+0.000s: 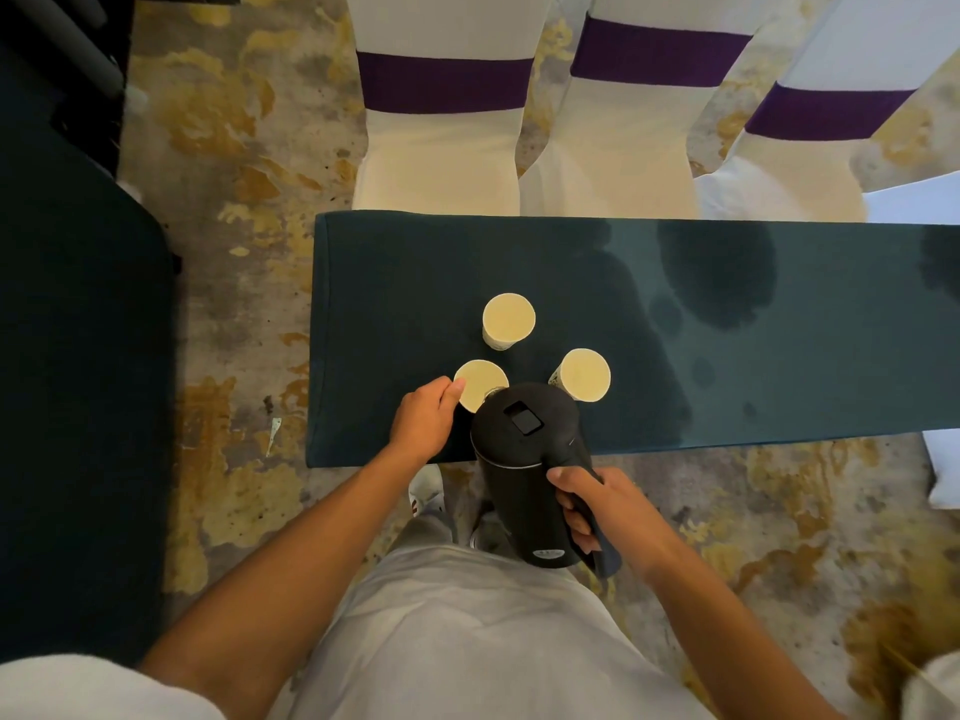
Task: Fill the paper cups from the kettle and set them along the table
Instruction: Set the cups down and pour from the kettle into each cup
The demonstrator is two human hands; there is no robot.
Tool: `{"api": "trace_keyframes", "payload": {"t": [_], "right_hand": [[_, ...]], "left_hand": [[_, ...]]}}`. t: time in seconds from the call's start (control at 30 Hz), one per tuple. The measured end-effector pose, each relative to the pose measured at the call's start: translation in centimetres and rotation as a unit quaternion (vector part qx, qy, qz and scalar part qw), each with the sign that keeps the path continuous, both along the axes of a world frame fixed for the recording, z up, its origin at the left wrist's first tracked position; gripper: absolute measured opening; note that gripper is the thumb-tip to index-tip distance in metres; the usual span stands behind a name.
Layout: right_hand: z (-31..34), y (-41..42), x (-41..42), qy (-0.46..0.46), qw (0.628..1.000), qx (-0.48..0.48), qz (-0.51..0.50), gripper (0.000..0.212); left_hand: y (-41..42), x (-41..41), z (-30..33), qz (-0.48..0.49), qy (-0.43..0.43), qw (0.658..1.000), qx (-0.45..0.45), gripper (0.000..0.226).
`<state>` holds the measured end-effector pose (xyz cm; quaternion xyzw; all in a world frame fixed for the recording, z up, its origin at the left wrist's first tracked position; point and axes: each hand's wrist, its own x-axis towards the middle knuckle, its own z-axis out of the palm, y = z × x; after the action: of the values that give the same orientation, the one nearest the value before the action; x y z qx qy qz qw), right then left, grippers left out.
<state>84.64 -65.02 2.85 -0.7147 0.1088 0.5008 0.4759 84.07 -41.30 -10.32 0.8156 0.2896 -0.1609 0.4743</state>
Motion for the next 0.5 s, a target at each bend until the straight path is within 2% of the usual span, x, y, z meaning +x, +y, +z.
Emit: {"api": "trace_keyframes", "payload": {"t": [0.5], "right_hand": [[0.03,0.16,0.04,-0.008,1.000,-0.010,0.009,0.043]], "left_hand": [[-0.13,0.12,0.55,0.014,0.002,1.000,-0.021,0.048]]}}
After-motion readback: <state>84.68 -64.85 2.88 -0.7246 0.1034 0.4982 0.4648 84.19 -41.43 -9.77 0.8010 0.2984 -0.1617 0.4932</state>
